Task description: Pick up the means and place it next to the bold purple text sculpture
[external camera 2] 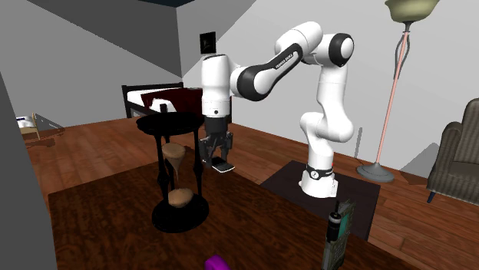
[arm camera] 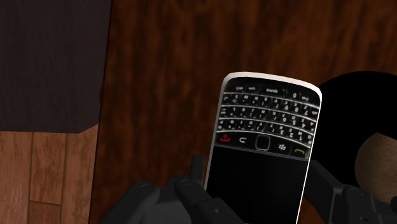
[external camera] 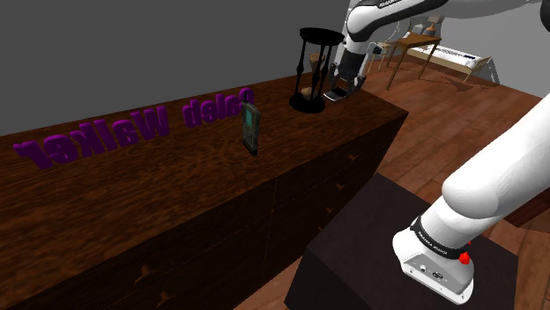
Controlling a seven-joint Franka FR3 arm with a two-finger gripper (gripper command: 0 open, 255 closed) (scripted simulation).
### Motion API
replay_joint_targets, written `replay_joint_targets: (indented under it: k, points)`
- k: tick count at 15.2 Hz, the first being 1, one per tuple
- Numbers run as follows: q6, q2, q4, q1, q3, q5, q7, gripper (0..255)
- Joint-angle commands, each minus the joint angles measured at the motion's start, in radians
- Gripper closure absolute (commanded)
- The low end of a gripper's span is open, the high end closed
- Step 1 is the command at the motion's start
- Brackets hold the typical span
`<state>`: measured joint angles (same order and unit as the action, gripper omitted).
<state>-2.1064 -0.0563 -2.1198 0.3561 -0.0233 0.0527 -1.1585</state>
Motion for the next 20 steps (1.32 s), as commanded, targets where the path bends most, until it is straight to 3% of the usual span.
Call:
replay_joint_targets:
  k: [1,11,20]
  points:
    - [0.028,-0.008,0.019,0.001,-0.001,-0.001,0.001,255]
    - [0.156,-0.038,0.118,0.002,-0.002,-0.005,-0.006,255]
    - [0.158,0.045,0.212,-0.097,0.111,-0.012,-0.220,255]
